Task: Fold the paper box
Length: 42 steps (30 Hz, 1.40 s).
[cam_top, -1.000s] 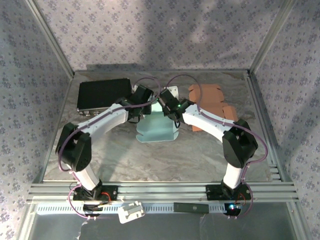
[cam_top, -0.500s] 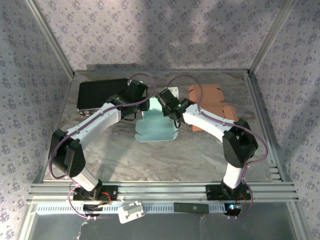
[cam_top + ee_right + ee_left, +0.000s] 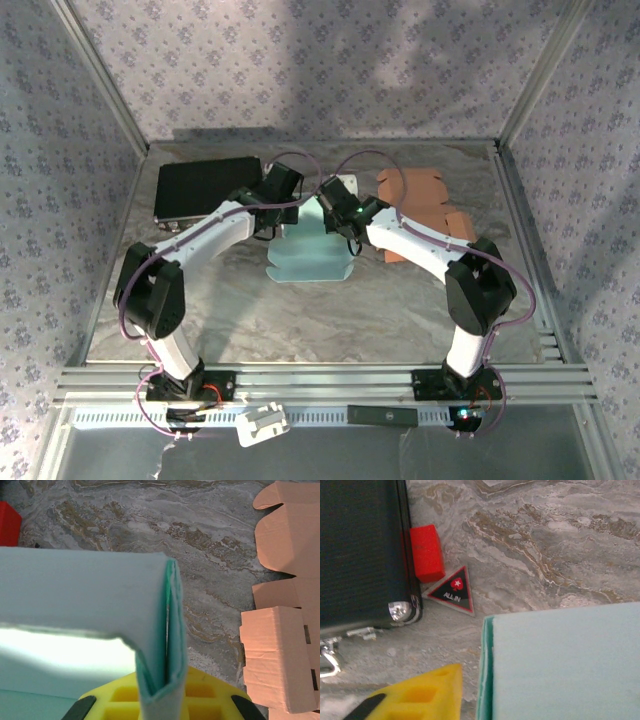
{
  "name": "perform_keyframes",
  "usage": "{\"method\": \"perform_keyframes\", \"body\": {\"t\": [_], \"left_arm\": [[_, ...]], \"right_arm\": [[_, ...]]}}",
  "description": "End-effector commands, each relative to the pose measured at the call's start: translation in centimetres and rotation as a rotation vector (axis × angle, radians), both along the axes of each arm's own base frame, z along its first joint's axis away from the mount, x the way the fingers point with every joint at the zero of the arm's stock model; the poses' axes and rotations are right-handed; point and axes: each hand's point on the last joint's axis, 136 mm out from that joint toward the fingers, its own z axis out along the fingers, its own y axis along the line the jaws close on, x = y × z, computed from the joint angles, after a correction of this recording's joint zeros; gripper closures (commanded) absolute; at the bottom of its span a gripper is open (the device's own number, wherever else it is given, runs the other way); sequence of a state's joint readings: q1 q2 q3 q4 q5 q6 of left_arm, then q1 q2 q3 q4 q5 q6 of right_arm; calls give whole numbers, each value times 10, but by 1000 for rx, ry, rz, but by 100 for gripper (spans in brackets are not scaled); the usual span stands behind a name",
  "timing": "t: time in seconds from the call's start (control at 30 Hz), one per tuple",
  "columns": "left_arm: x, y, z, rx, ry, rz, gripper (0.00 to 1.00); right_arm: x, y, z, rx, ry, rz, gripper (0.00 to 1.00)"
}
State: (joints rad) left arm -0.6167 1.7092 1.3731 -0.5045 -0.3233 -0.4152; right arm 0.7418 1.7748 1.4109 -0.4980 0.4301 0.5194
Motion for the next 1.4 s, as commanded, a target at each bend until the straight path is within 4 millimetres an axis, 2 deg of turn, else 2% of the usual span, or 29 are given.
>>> {"method": "perform_keyframes", "body": {"t": [0.0, 0.1, 0.13, 0.33, 0.37, 0.43, 0.5, 0.6, 0.67, 0.73, 0.77, 0.83, 0.9, 0.97, 1.07, 1.13, 1.17, 1.2, 1.27, 1.37], "left_arm": [[18, 4, 18, 18, -87, 32, 81], [20, 9, 13, 47, -91, 60, 98], [20, 11, 12, 60, -96, 75, 100], [13, 11, 15, 81, -126, 103, 100], [11, 11, 18, 79, -130, 106, 94], [7, 9, 25, 63, -130, 112, 63], [2, 9, 37, 39, -128, 130, 53], [-14, 16, 68, -10, -143, 188, 48], [-28, 26, 92, -58, -159, 227, 47], [-46, 29, 122, -130, -198, 234, 46], [-53, 29, 132, -164, -213, 226, 43], [-72, 25, 151, -234, -242, 205, 28], [-87, 22, 160, -277, -236, 186, 30], [-101, 22, 160, -298, -213, 188, 33], [-116, 17, 151, -315, -165, 180, 37], [-124, 8, 142, -318, -132, 153, 38], [-127, 3, 136, -309, -116, 139, 38], [-129, 0, 132, -296, -103, 135, 37], [-132, -7, 119, -280, -62, 119, 37], [-134, -16, 104, -279, -21, 95, 37]], "right_arm": [[-2, -4, 8, 31, -2, -19, 100], [-2, -2, 7, 39, 1, -18, 100], [-3, -3, 7, 40, 2, -19, 100], [-4, -3, 3, 47, 16, -34, 100], [-4, -3, 2, 48, 21, -38, 100], [-5, -4, -2, 53, 33, -55, 100], [-7, -6, -5, 69, 56, -90, 100], [-15, -18, -20, 124, 168, -215, 100], [-21, -27, -43, 226, 282, -345, 100], [-25, -25, -73, 432, 399, -444, 100], [-30, -22, -88, 525, 466, -478, 100], [-51, -23, -123, 675, 645, -647, 100], [-68, -26, -136, 704, 755, -796, 100], [-82, -28, -137, 687, 818, -905, 100], [-103, -33, -133, 638, 854, -1048, 100], [-111, -31, -133, 670, 864, -1118, 100], [-114, -29, -134, 694, 873, -1148, 98], [-115, -28, -133, 705, 878, -1162, 91], [-117, -28, -128, 732, 875, -1201, 67], [-113, -29, -112, 778, 828, -1200, 43]]}}
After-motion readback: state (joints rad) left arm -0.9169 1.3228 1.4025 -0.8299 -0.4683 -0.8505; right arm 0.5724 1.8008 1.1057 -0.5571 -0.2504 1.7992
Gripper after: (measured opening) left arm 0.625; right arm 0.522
